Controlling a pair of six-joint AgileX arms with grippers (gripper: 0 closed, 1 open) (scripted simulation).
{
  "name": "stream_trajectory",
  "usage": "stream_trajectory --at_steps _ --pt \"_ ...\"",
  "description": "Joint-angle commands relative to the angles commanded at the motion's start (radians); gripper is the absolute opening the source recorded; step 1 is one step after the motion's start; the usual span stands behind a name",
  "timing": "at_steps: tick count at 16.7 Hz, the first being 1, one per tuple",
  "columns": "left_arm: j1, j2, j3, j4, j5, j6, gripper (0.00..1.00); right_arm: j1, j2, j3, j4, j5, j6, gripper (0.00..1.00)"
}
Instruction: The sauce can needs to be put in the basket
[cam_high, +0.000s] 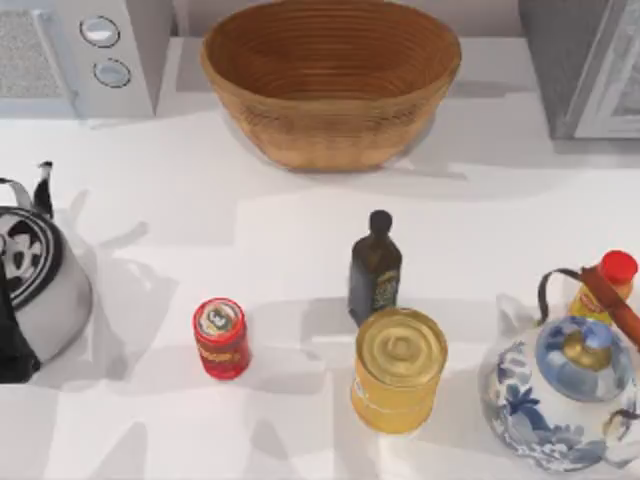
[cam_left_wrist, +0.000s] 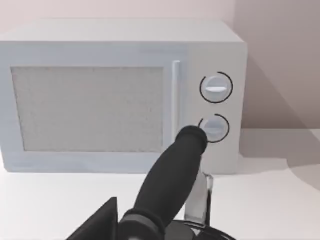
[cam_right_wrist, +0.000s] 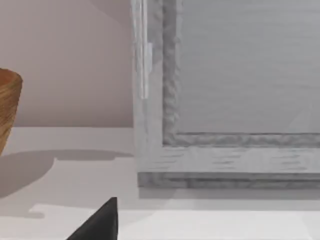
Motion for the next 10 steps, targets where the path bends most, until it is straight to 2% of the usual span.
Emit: stream_trajectory --at_steps 3,5,10 --pt "-0.001 0.012 0.008 -0.005 0.009 0.011 1.0 0.0 0.0 0.0 0.0 0.0 0.0 1.0" --pt "-0.006 0.065 0.044 -0.025 0.047 0.064 1.0 0.0 0.0 0.0 0.0 0.0 0.0 1.0" --pt "-0.026 0.383 0.213 -0.127 0.233 0.345 1.0 0.0 0.0 0.0 0.0 0.0 0.0 1.0"
